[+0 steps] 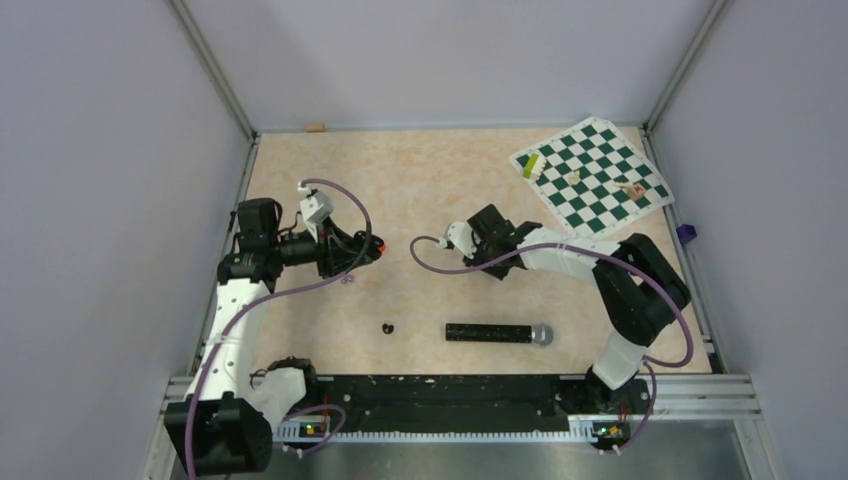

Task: Insert the wireless bluetooth earbuds into the charging case
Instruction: Pick up the earbud from the center of the board.

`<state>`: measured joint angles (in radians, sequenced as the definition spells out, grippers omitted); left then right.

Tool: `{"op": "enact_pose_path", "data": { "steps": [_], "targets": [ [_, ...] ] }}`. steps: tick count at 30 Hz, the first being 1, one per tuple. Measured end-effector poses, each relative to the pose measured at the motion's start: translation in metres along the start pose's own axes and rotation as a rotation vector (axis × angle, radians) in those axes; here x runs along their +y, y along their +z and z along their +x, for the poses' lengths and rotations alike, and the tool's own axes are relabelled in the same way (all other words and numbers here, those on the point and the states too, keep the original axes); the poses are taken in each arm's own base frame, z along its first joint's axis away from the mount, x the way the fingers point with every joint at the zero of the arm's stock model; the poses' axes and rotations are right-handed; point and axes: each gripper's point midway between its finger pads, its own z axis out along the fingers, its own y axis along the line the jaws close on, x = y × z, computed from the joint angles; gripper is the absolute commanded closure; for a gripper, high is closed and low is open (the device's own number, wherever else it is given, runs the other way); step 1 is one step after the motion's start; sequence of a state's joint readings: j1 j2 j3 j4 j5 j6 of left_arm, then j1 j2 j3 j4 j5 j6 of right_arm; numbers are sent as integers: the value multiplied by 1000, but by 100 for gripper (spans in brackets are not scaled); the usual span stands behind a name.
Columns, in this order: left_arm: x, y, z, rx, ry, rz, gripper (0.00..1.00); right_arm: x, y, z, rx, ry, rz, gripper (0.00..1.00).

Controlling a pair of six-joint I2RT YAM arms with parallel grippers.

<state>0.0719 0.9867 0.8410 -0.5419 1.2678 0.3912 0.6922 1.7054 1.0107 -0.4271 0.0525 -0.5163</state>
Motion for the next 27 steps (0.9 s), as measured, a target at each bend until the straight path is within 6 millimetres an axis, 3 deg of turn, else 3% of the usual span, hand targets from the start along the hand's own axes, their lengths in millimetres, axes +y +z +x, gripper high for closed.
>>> {"op": "enact_pose_path", "data": {
  "steps": [8, 16, 27],
  "targets": [
    [0, 0, 0, -1, 0, -2, 100, -4, 1, 0, -5, -2, 24, 82],
    [1, 0, 0, -1, 0, -3, 100, -7, 0, -2, -18, 4, 43, 74],
    [1, -1, 0, -1, -1, -4, 100, -10, 0, -1, -9, 6, 61, 71]
  ]
}}
